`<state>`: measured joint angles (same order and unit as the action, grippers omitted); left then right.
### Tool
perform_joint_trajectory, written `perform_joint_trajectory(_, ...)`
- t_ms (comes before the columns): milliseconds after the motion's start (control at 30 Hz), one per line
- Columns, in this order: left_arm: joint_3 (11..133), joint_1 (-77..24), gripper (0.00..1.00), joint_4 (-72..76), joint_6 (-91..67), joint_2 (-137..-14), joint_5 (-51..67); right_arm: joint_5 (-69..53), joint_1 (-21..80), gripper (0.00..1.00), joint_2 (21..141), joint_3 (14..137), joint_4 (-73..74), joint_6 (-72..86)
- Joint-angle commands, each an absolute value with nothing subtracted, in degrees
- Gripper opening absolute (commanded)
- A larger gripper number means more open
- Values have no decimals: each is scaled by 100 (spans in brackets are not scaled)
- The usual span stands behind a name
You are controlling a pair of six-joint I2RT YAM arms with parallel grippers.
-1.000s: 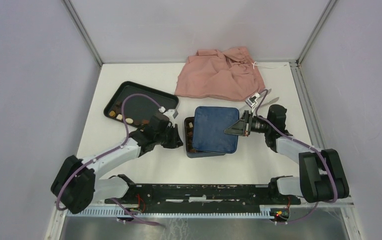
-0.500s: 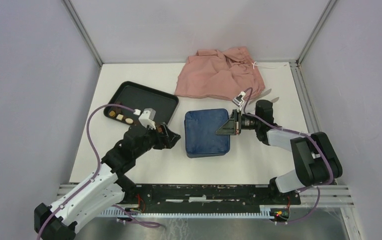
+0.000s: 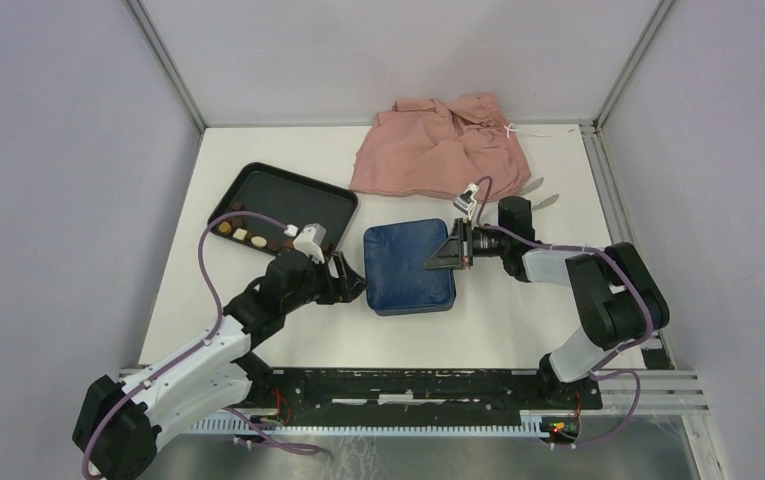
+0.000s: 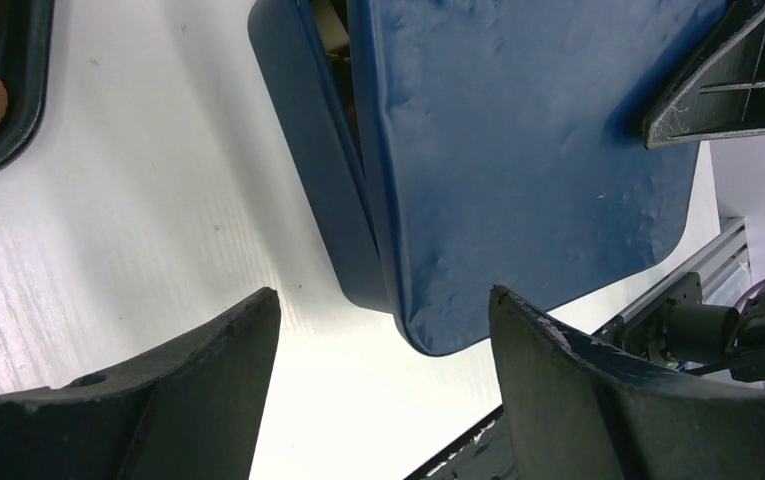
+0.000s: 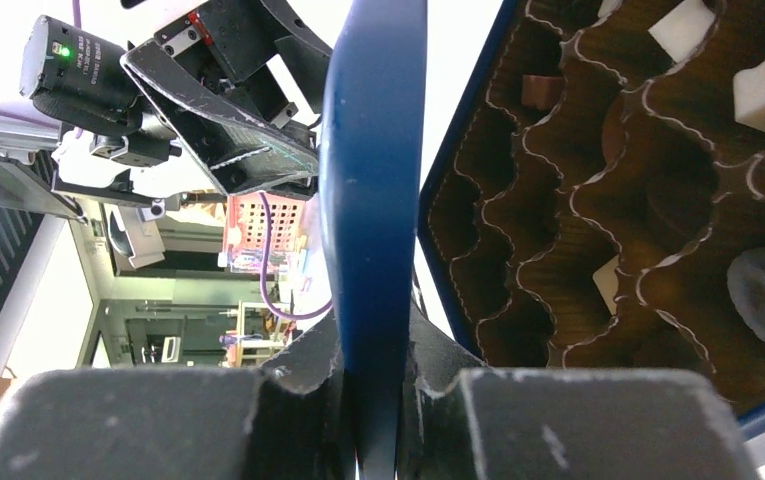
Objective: Pack the chocolate
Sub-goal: Move the packing box to the center of the board, then close the box lid on the packing box.
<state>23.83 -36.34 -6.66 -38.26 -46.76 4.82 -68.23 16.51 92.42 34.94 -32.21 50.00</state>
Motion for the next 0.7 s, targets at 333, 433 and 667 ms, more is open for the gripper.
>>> perform_joint_trajectory(333,2433,-3623,69,495,-4102,-5783,1013,-6600,1381,4,9444,3735,-2956,4719)
perform_joint_trajectory(433,2496,-3621,68,626,-4100,-6059,1086,-6599,1308,6,9537,3753,-2892,4676)
perform_joint_trajectory(667,2644,-3621,66,637,-4027,-6474,1103,-6596,1253,22,9667,3910,-2511,4328)
